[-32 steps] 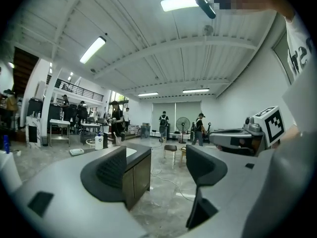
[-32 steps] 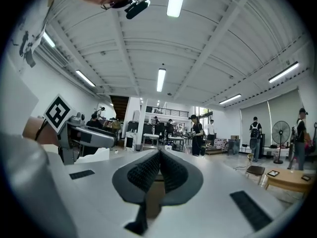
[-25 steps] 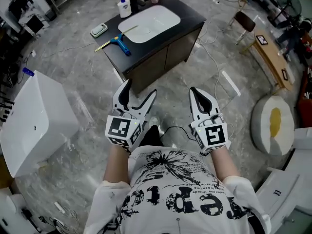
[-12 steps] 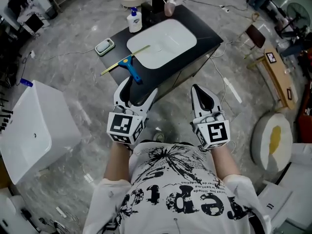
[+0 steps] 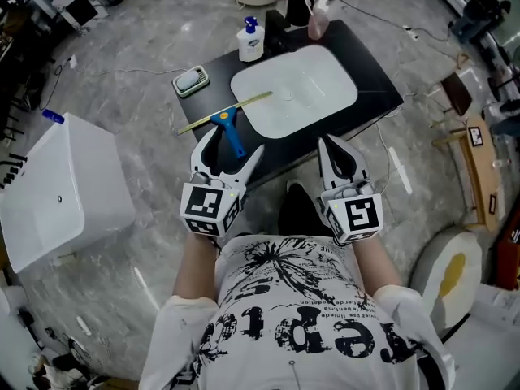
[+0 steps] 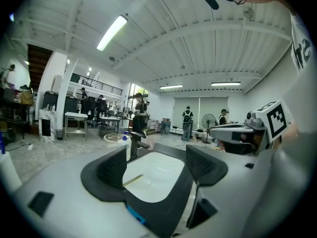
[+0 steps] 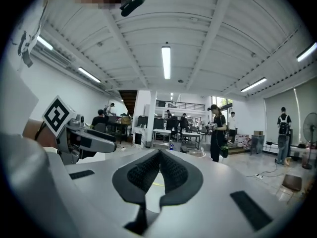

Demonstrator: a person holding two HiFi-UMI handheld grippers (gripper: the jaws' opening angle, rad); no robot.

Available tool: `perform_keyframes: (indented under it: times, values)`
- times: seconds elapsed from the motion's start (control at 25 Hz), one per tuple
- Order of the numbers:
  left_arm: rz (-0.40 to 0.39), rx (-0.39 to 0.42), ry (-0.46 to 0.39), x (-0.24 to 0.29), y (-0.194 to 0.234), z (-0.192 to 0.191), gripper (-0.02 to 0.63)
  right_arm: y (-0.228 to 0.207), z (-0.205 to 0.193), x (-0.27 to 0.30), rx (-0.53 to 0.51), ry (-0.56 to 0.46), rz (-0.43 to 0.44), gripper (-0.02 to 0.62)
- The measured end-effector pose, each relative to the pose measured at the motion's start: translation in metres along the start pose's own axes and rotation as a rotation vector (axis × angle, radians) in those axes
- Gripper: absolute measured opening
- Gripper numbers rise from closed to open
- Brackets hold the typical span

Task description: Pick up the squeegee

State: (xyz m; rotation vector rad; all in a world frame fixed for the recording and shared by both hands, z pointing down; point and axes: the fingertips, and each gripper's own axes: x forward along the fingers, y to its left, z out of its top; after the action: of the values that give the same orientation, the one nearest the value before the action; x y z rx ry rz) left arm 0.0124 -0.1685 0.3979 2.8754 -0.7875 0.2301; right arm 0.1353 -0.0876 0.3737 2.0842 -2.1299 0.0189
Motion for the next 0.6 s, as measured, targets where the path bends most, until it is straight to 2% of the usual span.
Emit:
perform_keyframes:
  times: [0.36,0.6]
  values:
    - [0.288,-0.047,0.025,0.07,0.053,0.015,0.362,-0.047,0.013,0.126,-0.035,-0.016,0.311,0.015]
    - [0.45,-0.126,0.11,0.101,0.087,-0.025,0.364,-0.058,-0.006,0.189,-0.025,0.012,0.453,0.015]
